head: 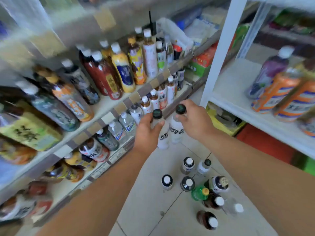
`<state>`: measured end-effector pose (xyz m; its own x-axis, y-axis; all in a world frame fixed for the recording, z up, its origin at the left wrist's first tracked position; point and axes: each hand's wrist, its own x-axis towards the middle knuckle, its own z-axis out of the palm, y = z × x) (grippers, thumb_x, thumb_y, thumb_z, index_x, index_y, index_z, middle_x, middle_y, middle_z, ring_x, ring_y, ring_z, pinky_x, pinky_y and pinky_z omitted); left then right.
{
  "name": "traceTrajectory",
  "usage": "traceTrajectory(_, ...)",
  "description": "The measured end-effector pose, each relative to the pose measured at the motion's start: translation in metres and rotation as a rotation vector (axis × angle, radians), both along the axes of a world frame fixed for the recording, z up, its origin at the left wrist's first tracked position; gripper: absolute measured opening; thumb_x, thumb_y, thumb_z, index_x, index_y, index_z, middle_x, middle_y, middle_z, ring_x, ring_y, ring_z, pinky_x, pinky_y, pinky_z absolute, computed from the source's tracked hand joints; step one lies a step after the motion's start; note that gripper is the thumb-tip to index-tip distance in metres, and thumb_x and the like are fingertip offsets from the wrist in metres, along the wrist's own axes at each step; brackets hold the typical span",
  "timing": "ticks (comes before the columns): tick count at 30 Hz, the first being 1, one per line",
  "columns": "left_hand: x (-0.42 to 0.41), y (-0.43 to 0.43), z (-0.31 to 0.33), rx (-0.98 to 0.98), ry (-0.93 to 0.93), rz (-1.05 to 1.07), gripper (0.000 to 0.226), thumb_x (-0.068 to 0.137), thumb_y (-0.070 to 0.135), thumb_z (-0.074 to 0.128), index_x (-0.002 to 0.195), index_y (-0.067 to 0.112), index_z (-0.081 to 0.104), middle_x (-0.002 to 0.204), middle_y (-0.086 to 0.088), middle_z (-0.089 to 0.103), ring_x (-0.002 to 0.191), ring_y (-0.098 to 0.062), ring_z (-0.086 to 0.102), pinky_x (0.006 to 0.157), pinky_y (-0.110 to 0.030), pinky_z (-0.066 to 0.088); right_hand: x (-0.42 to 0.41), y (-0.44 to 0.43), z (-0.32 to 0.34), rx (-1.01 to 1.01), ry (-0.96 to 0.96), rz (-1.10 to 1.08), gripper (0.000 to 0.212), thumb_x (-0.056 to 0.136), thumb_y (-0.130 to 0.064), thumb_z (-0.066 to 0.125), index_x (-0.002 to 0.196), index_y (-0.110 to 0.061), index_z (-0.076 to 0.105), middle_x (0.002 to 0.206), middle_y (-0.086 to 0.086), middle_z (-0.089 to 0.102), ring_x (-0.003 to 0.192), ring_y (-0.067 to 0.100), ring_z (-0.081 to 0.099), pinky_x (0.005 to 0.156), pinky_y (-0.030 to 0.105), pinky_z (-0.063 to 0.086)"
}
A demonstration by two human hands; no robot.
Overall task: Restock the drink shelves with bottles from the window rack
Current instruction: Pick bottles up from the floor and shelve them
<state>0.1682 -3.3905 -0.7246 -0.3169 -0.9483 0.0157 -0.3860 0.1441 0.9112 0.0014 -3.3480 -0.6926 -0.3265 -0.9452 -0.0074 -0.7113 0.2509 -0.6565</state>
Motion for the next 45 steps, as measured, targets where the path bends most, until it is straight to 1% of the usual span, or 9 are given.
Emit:
traceTrajectory(5, 0.03, 0.025, 0.27, -0.11, 0.123, 0.082, 0.024, 0.1, 0.029, 0.054, 0.11, 0.009, 0.058, 0.094, 0.001, 0.058, 0.095, -0.02, 0.058, 0.09, -0.033, 0.045, 0.023, 0.022, 0.265, -0.281, -0.286, 0.148, 0.037, 0.091, -0.022, 0.069, 0.128, -0.017, 0.063, 0.109, -0.004, 0.071, 0.102, 0.015, 0.066, 0.092, 0.036, 0.052)
traceTrajectory(8, 0.045, 0.035, 0.431, -0.161, 0.165, 0.117, 0.024, 0.103, 0.022, 0.051, 0.088, 0.004, 0.056, 0.073, -0.002, 0.039, 0.069, -0.015, 0.042, 0.07, -0.031, 0.039, 0.036, 0.027, 0.412, -0.361, -0.475, 0.209, 0.028, 0.095, -0.021, 0.065, 0.119, -0.035, 0.064, 0.107, -0.012, 0.07, 0.101, 0.002, 0.064, 0.087, 0.023, 0.048)
traceTrajectory(10, 0.051, 0.037, 0.524, -0.208, 0.196, 0.094, 0.023, 0.103, 0.019, 0.051, 0.084, 0.009, 0.059, 0.068, 0.01, 0.051, 0.066, -0.002, 0.047, 0.067, -0.023, 0.04, 0.045, 0.025, 0.499, -0.399, -0.653, 0.262, 0.028, 0.098, -0.02, 0.061, 0.11, -0.045, 0.065, 0.105, -0.006, 0.075, 0.102, 0.004, 0.067, 0.089, 0.024, 0.05)
traceTrajectory(15, 0.063, 0.04, 0.66, -0.244, 0.373, 0.178, 0.021, 0.101, 0.029, 0.053, 0.092, 0.02, 0.068, 0.091, 0.002, 0.068, 0.088, -0.012, 0.06, 0.085, -0.039, 0.048, 0.071, 0.02, 0.643, -0.504, -0.863, 0.38, 0.022, 0.104, -0.014, 0.047, 0.122, -0.018, 0.06, 0.1, 0.01, 0.073, 0.093, 0.021, 0.069, 0.087, 0.037, 0.056)
traceTrajectory(20, 0.079, 0.03, 0.713, -0.303, 0.417, 0.199, 0.031, 0.097, 0.034, 0.054, 0.085, 0.006, 0.059, 0.08, -0.008, 0.059, 0.077, -0.017, 0.053, 0.073, -0.038, 0.043, 0.091, -0.009, 0.689, -0.587, -0.872, 0.439, 0.018, 0.097, -0.029, 0.052, 0.111, -0.03, 0.064, 0.089, 0.009, 0.071, 0.083, 0.027, 0.066, 0.08, 0.044, 0.053)
traceTrajectory(24, 0.097, 0.007, 0.732, -0.384, 0.372, 0.222, 0.035, 0.102, 0.032, 0.051, 0.088, 0.0, 0.054, 0.077, -0.004, 0.05, 0.073, -0.012, 0.047, 0.069, -0.033, 0.041, 0.1, -0.039, 0.704, -0.649, -0.855, 0.463, 0.016, 0.104, -0.019, 0.049, 0.098, -0.01, 0.062, 0.08, 0.008, 0.069, 0.067, 0.02, 0.066, 0.066, 0.035, 0.053)
traceTrajectory(32, 0.113, -0.061, 0.745, -0.504, 0.349, 0.212, 0.034, 0.103, 0.025, 0.05, 0.088, -0.007, 0.054, 0.077, -0.009, 0.049, 0.07, -0.013, 0.043, 0.063, -0.029, 0.037, 0.125, -0.111, 0.708, -0.726, -0.748, 0.344, 0.034, 0.081, -0.047, 0.059, 0.078, -0.017, 0.076, 0.081, 0.016, 0.075, 0.086, 0.041, 0.07, 0.085, 0.061, 0.054)
traceTrajectory(37, 0.117, -0.096, 0.748, -0.528, 0.302, 0.222, 0.035, 0.103, 0.025, 0.049, 0.084, -0.004, 0.05, 0.072, -0.005, 0.044, 0.064, -0.011, 0.04, 0.056, -0.019, 0.034, 0.127, -0.146, 0.711, -0.746, -0.731, 0.319, 0.036, 0.08, -0.047, 0.056, 0.074, -0.016, 0.073, 0.079, 0.017, 0.073, 0.084, 0.044, 0.068, 0.084, 0.063, 0.053)
traceTrajectory(45, 0.094, -0.152, 0.755, -0.531, 0.26, 0.182, 0.034, 0.102, 0.03, 0.05, 0.085, 0.002, 0.055, 0.07, 0.0, 0.046, 0.063, -0.01, 0.04, 0.061, -0.03, 0.036, 0.109, -0.184, 0.717, -0.772, -0.71, 0.283, 0.034, 0.087, -0.038, 0.055, 0.074, -0.012, 0.072, 0.076, 0.014, 0.074, 0.077, 0.037, 0.069, 0.08, 0.053, 0.055)
